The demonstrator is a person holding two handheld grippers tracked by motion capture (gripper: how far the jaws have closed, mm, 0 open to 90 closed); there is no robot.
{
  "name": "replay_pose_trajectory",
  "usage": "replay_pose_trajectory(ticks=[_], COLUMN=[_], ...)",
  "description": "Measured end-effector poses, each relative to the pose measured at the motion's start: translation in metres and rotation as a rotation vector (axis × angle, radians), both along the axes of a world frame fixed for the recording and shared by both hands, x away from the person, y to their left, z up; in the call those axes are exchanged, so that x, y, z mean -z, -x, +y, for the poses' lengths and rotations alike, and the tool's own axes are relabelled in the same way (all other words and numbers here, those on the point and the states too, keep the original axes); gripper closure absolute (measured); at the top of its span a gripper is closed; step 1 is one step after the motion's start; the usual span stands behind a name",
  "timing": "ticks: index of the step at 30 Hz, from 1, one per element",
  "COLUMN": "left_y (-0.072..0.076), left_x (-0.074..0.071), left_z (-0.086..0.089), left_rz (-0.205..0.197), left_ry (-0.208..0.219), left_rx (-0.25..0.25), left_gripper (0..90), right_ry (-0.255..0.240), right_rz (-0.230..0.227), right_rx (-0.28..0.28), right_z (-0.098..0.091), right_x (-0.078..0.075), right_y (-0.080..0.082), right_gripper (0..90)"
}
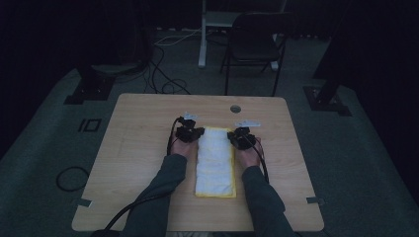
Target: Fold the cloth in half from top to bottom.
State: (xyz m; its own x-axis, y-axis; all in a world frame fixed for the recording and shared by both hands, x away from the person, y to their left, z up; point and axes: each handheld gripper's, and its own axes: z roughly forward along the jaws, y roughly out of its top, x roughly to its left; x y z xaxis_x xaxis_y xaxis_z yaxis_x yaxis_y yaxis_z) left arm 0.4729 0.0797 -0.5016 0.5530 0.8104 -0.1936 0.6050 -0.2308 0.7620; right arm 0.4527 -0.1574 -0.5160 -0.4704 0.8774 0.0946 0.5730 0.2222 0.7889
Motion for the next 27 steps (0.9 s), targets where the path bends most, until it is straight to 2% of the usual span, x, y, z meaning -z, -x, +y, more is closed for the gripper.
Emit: replay_pose_trajectory(ticks=[4,14,27], left_y=[0.003,0.018,0.042], left_x=[-0.007,-0.025,-0.033], left_z=[0.000,0.000,0.010], left_rz=[-0.016,-0.073,-0.109], left_ry=[0.016,0.042,0.063], left_rx=[-0.003,0.028,0.055], left_gripper=[87.2,87.1,87.1], right_ry=[-0.008,-0.011,-0.013], right_rz=[-0.027,-0.076,-0.154], right_rx=[-0.006,-0.023,-0.066], right_z=[-0.002,-0.008,-0.007], right_x=[-0.006,-0.017,-0.031], right_y=[0.002,0.013,0.039], right_gripper=[86.3,86.3,86.3])
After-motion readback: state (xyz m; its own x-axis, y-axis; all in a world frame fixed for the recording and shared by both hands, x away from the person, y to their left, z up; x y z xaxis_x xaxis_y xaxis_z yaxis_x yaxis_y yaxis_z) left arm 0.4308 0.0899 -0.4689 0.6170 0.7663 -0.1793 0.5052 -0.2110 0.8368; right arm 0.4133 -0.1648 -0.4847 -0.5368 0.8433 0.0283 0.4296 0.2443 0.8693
